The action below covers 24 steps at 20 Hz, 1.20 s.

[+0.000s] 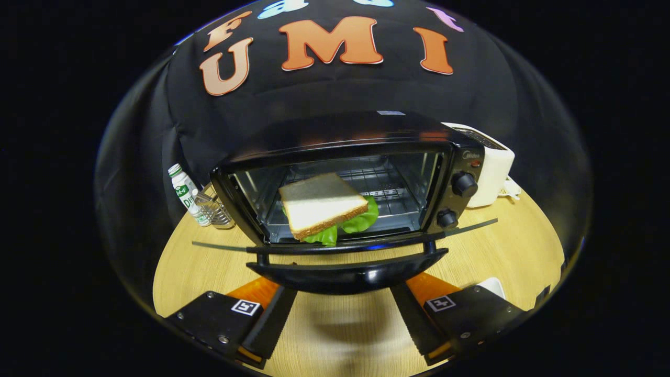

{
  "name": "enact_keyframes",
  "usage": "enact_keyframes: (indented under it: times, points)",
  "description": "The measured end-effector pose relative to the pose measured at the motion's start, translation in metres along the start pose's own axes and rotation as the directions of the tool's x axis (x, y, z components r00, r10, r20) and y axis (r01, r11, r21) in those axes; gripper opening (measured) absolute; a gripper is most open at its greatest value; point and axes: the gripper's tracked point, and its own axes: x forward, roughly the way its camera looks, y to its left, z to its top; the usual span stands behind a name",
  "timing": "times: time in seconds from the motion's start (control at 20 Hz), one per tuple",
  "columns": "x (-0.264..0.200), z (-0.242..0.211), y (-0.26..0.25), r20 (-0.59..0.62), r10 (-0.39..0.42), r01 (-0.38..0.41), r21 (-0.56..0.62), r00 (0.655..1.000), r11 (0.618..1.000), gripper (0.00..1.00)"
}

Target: Open the toaster oven, put the food inside, and close the toaster oven door.

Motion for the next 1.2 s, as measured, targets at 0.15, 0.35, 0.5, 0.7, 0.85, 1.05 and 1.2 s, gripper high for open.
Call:
enact_keyframes:
  times: [0.15, 0.35, 0.5, 0.7, 0.85, 1.05, 1.2]
  points:
    - [0.011, 0.014, 0.004, 0.013, 0.003, -0.003, 0.008, 1.0, 1.0, 0.99]
    - [0.022, 0.031, 0.008, 0.026, 0.005, -0.005, -0.004, 1.0, 1.0, 0.99]
    - [0.027, 0.047, 0.013, 0.051, 0.012, -0.012, -0.005, 0.999, 1.0, 0.99]
    - [0.026, 0.063, 0.011, 0.097, 0.004, -0.004, -0.003, 0.995, 1.0, 0.99]
    - [0.019, 0.058, 0.007, 0.09, 0.011, -0.01, -0.006, 0.996, 1.0, 0.99]
    - [0.004, 0.05, -0.011, 0.086, 0.016, -0.017, 0.015, 0.996, 1.0, 0.99]
    - [-0.008, 0.052, -0.041, 0.103, -0.02, 0.019, 0.018, 0.994, 1.0, 0.99]
